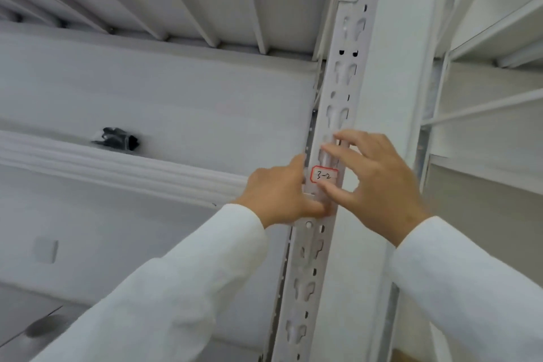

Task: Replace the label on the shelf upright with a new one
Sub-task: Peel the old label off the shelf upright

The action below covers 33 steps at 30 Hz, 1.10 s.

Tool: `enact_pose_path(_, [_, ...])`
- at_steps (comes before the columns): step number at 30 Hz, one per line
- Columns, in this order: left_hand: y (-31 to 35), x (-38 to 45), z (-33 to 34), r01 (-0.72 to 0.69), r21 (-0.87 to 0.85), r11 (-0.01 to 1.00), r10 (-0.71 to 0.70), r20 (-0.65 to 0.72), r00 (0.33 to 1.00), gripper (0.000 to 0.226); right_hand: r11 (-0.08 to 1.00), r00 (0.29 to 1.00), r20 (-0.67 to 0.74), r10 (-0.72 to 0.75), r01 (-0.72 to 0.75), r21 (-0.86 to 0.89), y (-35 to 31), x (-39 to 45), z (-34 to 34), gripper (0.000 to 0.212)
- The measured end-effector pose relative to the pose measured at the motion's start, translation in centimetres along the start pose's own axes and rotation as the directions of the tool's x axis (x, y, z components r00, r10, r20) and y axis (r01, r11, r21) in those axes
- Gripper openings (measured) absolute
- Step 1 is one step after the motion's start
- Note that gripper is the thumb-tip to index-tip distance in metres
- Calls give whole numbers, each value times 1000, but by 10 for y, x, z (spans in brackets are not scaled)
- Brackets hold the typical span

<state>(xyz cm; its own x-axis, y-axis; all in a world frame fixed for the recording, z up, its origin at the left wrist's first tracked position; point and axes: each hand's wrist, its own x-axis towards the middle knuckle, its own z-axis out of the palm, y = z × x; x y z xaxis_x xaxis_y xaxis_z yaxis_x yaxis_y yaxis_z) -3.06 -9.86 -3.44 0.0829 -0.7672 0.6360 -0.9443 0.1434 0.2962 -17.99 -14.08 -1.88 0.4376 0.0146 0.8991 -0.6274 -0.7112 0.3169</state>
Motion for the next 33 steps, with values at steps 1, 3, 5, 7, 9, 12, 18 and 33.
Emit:
enact_pose_path(1, [0,1,3,-22,44,999,23,-22,999,50,1000,1000,-5,-4,4,-16,0,1,2,47])
enact_pose_path(3, [-1,-1,3,-48,39,998,50,-64,997,39,999,1000,-22,6,-7,-36,-2,3,4,47])
enact_pose_path(5, [-1,-2,1,-57,26,998,59,-74,996,39,999,999,-30,11,-12,-45,-5,5,6,44])
enact_pose_path(7, [0,-2,0,-53,39,998,56,-74,996,40,998,999,-41,14,-17,-61,-8,5,8,41])
enact_pose_path(9, [0,-2,1,-50,55,997,55,-87,995,39,997,998,-59,17,-21,-79,-12,5,9,38])
enact_pose_path(12, [0,-3,2,-50,72,996,57,-97,994,42,995,997,-73,6,-14,-103,-14,6,10,36])
enact_pose_path(18, [1,-3,2,-37,80,996,43,-72,996,38,989,993,-108,39,-54,-135,-20,5,13,28])
enact_pose_path(33, [1,-1,4,-20,93,995,25,-47,999,35,979,988,-152,34,-63,-192,-25,3,19,18])
